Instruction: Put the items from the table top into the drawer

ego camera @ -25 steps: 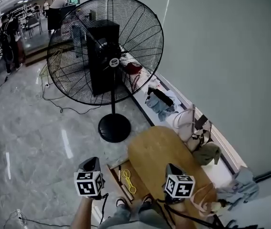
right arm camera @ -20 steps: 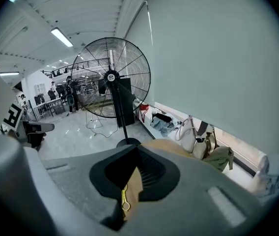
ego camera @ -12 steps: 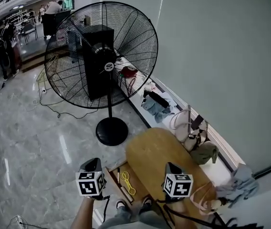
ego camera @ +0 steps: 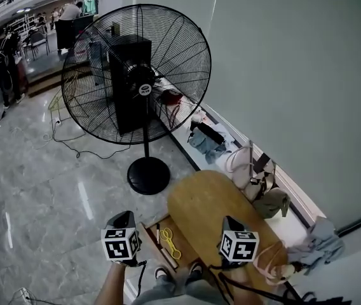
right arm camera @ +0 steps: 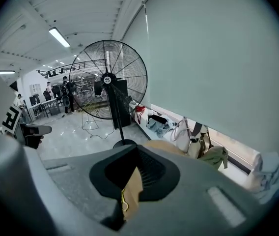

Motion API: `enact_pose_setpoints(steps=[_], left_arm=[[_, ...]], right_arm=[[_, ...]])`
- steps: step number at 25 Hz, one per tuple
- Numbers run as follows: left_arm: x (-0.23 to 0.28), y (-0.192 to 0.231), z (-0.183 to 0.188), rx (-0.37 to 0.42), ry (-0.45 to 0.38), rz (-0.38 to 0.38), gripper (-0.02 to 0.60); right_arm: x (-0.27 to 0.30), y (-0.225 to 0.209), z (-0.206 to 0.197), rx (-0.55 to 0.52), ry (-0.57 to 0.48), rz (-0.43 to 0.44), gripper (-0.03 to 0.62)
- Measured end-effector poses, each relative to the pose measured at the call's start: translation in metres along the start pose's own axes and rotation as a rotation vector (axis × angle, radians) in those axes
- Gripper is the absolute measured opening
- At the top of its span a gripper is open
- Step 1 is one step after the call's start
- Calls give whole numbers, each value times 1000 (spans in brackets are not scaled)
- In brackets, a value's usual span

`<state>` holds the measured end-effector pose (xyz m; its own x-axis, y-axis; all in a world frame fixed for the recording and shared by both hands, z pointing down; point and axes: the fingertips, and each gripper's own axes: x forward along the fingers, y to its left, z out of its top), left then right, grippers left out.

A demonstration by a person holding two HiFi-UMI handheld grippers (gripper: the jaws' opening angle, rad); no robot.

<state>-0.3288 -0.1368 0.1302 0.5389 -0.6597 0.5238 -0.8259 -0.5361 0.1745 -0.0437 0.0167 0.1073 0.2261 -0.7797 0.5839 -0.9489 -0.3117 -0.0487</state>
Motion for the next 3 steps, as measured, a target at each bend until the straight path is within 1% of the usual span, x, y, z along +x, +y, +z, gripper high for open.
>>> enact_pose_setpoints(steps=[3], left_arm=[[0,1,0,-3,1,4,3]], right_arm=[[0,-1,0,3,2,-6,5]])
